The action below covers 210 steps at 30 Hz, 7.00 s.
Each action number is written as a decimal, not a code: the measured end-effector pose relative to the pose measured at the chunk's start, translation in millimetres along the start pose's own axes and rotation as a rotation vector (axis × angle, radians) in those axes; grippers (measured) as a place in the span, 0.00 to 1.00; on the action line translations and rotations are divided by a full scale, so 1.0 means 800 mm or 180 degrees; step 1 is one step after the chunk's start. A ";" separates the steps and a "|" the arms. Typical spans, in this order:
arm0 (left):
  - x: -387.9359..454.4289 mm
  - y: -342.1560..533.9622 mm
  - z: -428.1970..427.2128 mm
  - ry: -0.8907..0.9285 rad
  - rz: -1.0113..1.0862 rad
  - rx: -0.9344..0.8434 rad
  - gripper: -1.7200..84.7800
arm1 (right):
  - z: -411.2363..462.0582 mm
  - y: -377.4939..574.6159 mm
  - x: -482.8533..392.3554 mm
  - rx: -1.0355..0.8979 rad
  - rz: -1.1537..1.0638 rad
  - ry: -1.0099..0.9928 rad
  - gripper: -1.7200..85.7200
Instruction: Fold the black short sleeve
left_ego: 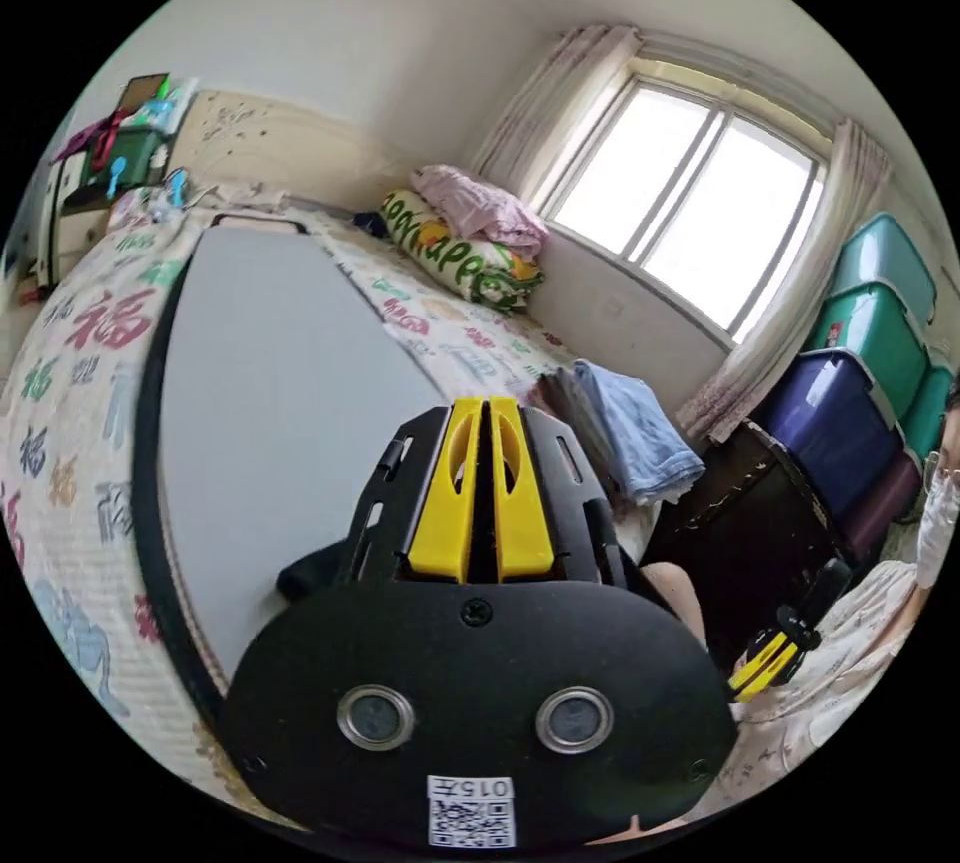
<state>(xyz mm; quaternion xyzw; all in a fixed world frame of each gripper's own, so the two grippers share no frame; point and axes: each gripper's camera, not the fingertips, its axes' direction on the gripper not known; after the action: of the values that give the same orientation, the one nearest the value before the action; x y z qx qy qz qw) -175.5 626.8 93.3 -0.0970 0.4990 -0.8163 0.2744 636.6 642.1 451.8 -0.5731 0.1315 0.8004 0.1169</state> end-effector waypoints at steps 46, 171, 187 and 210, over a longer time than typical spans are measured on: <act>-0.119 0.297 -0.021 -0.0160 -0.0200 -0.0717 0.02 | 0.265 0.219 0.165 -0.1596 -0.0199 0.0780 0.02; 0.065 0.336 -0.400 -0.0470 -0.0691 -0.0142 0.19 | 0.081 -0.298 0.287 -0.0490 0.1125 0.0381 0.15; -0.116 0.390 -0.413 -0.0466 -0.1178 0.0031 0.24 | 0.283 -0.348 0.417 -0.1265 0.0783 0.0897 0.15; -0.225 0.469 -0.472 0.0379 -0.1971 0.0726 0.10 | 0.516 -0.303 0.536 -0.1247 0.0683 0.0001 0.16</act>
<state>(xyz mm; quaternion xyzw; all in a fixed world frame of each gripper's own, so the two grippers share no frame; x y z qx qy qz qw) -57.0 880.3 -394.0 -0.1648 0.3663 -0.9157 -0.0072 217.4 1027.3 154.3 -0.5677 0.0338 0.8184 -0.0826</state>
